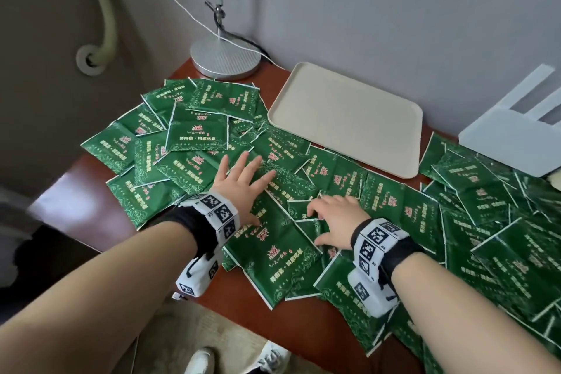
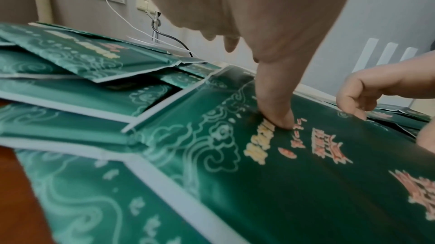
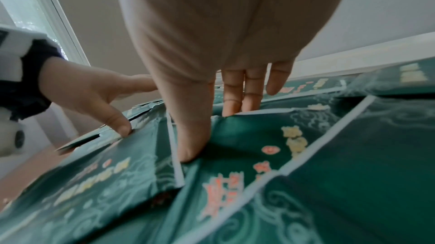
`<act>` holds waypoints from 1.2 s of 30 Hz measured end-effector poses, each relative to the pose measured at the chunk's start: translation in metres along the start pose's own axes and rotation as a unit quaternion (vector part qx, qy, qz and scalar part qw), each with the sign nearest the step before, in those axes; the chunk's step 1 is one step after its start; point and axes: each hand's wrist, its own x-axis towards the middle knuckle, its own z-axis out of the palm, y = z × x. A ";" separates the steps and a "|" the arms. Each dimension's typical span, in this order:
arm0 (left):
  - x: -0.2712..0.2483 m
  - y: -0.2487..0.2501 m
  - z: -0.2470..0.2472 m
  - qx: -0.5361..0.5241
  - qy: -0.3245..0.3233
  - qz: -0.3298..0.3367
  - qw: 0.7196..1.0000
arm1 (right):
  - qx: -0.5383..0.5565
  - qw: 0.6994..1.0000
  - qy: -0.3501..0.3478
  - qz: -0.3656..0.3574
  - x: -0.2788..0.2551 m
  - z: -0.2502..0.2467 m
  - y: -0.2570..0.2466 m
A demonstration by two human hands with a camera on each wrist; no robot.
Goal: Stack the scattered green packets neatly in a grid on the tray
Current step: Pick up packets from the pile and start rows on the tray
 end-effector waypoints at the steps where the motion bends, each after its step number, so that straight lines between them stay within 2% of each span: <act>1: 0.000 0.001 -0.001 -0.003 -0.001 -0.007 1.000 | -0.002 1.000 0.002 0.006 -0.001 0.000 0.001; 4: -0.005 0.004 -0.004 -0.030 0.006 -0.037 0.999 | 0.000 1.000 0.006 0.021 -0.003 -0.003 0.005; 7: -0.010 0.004 -0.005 -0.079 0.027 -0.058 0.995 | 0.049 0.998 -0.005 0.040 -0.002 -0.012 0.011; 10: -0.021 0.005 -0.006 -0.105 0.031 -0.058 0.992 | 0.112 0.989 0.058 0.074 0.001 -0.021 0.016; 16: -0.022 0.008 0.005 -0.061 0.006 -0.053 0.997 | 0.242 0.941 0.169 0.166 0.011 -0.033 0.035; 19: -0.015 0.009 -0.001 -0.092 -0.006 -0.047 0.995 | 0.239 0.945 0.134 0.181 0.010 -0.029 0.038; 25: 0.014 0.009 -0.029 -0.204 0.007 -0.082 0.975 | 0.212 0.960 0.049 0.175 0.004 -0.022 0.034; 31: 0.051 0.020 -0.061 -0.246 -0.021 -0.088 0.965 | 0.250 0.953 0.037 0.168 -0.004 -0.021 0.034; 36: 0.078 0.031 -0.067 -0.294 -0.064 -0.091 0.949 | 0.305 0.932 0.030 0.194 -0.003 -0.017 0.039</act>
